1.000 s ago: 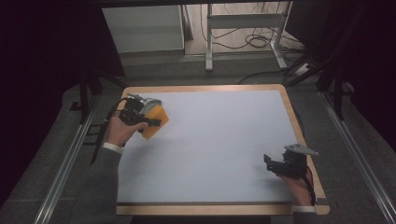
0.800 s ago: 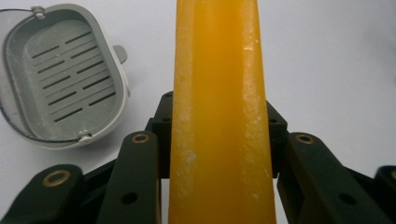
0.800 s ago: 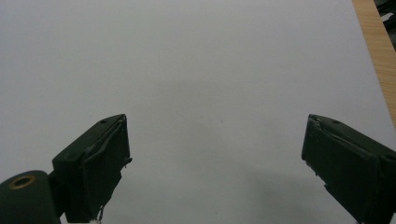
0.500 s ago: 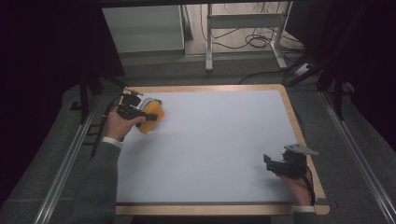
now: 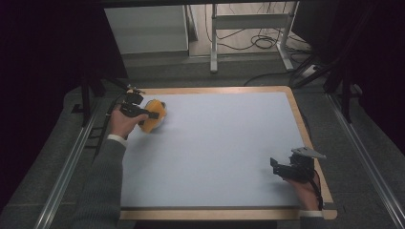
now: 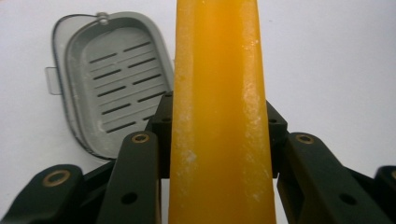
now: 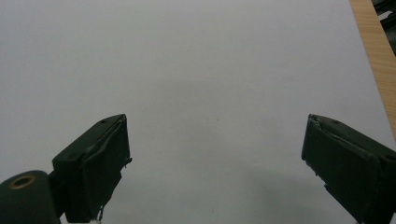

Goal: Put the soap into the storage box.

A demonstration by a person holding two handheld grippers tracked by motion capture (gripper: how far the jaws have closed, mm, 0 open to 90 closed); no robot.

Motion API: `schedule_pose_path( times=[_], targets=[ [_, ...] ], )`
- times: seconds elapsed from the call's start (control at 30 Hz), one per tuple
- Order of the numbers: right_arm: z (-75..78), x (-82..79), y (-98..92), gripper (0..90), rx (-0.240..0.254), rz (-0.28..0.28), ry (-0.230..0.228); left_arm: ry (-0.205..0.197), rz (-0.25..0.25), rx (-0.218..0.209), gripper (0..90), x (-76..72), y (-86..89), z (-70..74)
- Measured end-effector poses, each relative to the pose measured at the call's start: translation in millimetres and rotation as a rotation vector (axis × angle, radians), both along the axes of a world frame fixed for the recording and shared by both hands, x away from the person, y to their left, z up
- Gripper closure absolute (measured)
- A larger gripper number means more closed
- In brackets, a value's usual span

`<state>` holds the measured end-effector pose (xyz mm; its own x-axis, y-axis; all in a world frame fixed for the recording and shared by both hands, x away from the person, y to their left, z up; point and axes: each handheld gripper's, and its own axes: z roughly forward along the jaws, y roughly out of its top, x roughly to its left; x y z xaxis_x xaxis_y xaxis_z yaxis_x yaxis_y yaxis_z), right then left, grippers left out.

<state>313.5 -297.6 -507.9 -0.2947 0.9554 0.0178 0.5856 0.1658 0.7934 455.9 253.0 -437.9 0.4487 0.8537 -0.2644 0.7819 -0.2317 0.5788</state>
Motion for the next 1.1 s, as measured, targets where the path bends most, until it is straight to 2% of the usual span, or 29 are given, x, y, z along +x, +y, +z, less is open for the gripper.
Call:
schedule_pose_path(
  times=[0.17, 0.27, 0.47, 0.57, 0.7, 0.8, 0.93, 1.03, 1.1],
  targets=[
    [-0.5, 0.4, -0.6, 7.8, -0.001, 0.000, 0.004, 0.012, 0.042, 0.001, 61.0, 8.7, 5.4, -3.6],
    [-0.1, 0.2, -1.4, 7.7, 0.001, -0.001, -0.001, 0.018, 0.057, 0.024, 61.0, 12.9, 4.0, -1.9],
    [-0.4, 0.5, -4.0, 7.7, 0.004, -0.014, 0.002, 0.018, 0.075, 0.006, 61.0, 22.0, 1.7, -1.2],
    [0.4, 0.0, -4.0, 7.8, 0.003, -0.014, -0.001, 0.012, 0.085, 0.021, 61.0, 24.2, 1.0, -2.2],
    [1.2, -0.4, -3.3, 7.8, 0.002, -0.008, -0.004, 0.003, 0.098, 0.002, 61.0, 27.2, 1.7, -2.9],
    [1.0, -0.3, -2.9, 7.7, 0.003, -0.003, -0.004, -0.002, 0.116, 0.006, 61.0, 32.2, 2.6, -2.7],
    [0.8, -0.2, -3.1, 7.7, 0.002, -0.006, -0.002, 0.019, 0.125, -0.005, 61.0, 39.7, 3.0, -4.9],
    [0.5, -0.1, -3.6, 7.7, -0.004, -0.009, -0.002, 0.018, 0.144, -0.012, 61.0, 44.4, 3.5, -7.7],
    [0.6, -0.3, -2.9, 7.7, -0.017, -0.011, -0.005, 0.013, 0.158, 0.000, 61.0, 46.5, 3.1, -10.1]
  ],
)
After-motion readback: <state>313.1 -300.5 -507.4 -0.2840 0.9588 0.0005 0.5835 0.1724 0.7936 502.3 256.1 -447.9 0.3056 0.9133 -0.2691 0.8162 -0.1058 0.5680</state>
